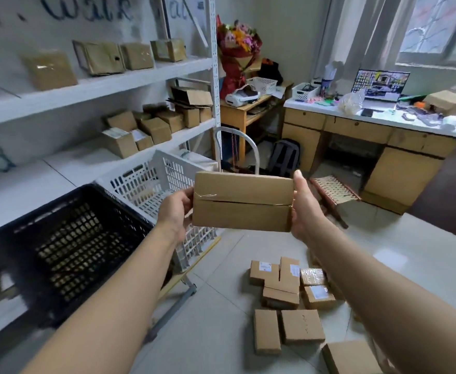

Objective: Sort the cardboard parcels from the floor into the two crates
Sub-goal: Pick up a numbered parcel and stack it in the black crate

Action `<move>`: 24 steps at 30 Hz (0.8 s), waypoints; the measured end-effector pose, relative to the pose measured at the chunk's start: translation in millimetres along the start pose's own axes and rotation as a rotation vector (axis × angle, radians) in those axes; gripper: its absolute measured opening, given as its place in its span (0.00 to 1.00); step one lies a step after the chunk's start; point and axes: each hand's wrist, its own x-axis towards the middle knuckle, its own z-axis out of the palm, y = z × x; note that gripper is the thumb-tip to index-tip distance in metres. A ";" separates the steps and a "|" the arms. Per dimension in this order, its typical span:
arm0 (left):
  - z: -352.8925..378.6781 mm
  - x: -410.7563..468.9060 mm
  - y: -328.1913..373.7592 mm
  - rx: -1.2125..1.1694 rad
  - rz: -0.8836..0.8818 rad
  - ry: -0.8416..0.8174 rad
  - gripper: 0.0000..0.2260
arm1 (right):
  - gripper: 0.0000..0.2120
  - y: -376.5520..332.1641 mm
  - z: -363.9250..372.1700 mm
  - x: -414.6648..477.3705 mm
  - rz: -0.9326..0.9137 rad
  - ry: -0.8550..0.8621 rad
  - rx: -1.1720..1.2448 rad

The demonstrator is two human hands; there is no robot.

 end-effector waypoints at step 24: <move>-141.9 188.2 27.0 -0.018 -0.038 0.276 0.06 | 0.22 53.0 217.6 170.5 -0.034 -0.160 -0.112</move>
